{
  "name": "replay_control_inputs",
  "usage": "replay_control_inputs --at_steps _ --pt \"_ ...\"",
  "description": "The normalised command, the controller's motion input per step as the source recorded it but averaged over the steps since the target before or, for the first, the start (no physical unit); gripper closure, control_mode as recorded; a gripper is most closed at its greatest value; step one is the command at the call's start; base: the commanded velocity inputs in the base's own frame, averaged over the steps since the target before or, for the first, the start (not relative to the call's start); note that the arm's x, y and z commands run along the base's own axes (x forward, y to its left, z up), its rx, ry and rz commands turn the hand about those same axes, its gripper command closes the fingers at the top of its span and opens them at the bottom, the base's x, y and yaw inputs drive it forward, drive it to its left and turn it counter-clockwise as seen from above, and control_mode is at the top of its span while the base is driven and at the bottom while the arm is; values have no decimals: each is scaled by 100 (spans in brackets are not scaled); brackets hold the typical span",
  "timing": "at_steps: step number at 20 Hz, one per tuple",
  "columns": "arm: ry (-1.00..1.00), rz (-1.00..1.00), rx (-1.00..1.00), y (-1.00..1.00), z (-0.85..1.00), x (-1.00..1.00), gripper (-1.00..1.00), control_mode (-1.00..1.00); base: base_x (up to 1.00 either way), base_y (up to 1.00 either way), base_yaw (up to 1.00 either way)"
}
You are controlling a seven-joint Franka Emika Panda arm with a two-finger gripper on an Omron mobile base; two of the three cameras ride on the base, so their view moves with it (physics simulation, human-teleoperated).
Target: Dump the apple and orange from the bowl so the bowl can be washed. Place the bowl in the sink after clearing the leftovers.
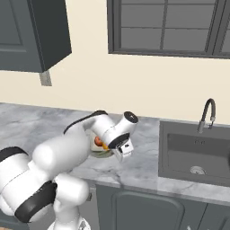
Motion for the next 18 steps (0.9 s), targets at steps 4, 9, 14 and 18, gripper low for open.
replay_control_inputs --at_steps 4,9,14,18 --pt "-15 0 0 82 69 -61 100 -100 0 0 0" --pt "-17 0 0 86 84 -59 100 -100 0 0 0" --pt "-6 0 0 81 74 -41 100 -100 0 0 0" --pt "-2 0 0 33 69 -34 100 -100 0 0 0"
